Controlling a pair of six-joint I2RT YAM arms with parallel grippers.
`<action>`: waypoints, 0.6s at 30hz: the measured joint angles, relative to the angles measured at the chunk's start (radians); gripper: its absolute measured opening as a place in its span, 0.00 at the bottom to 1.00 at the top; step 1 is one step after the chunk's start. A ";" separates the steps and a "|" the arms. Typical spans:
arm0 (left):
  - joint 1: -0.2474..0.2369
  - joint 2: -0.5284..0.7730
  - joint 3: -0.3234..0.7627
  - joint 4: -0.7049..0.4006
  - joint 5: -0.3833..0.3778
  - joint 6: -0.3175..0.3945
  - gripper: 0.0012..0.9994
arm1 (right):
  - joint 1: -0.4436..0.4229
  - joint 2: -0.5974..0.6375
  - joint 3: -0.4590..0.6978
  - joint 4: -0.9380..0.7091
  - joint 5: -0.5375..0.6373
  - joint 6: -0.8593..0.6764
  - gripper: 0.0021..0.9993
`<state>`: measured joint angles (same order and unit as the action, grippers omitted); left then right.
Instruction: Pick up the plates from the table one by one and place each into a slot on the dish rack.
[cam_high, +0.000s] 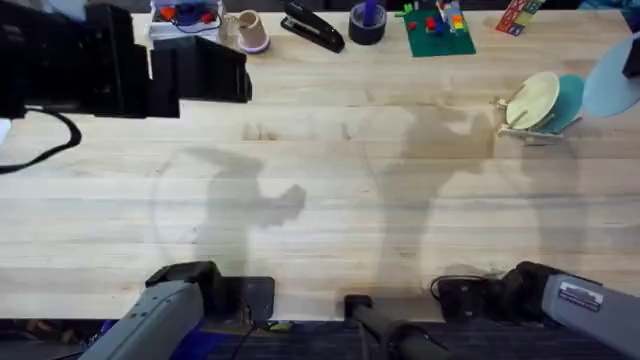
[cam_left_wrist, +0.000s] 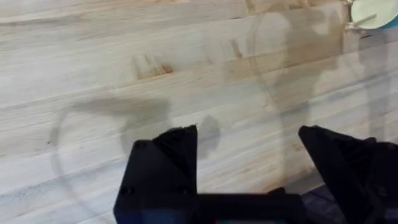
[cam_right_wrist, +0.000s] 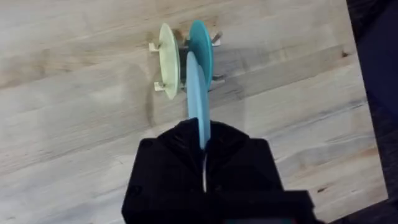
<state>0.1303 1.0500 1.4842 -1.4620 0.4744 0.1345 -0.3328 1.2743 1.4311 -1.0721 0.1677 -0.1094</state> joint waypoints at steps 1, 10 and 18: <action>0.000 0.000 0.000 0.000 0.000 0.000 1.00 | -0.004 0.003 0.000 0.000 -0.001 -0.003 0.03; 0.000 0.000 0.000 0.000 0.000 0.000 0.99 | -0.011 0.018 0.000 0.002 -0.007 -0.030 0.03; 0.000 0.000 0.000 0.000 0.000 0.000 1.00 | -0.011 0.072 0.000 0.040 -0.007 -0.034 0.03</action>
<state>0.1303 1.0500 1.4841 -1.4620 0.4744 0.1345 -0.3435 1.3460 1.4311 -1.0325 0.1604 -0.1436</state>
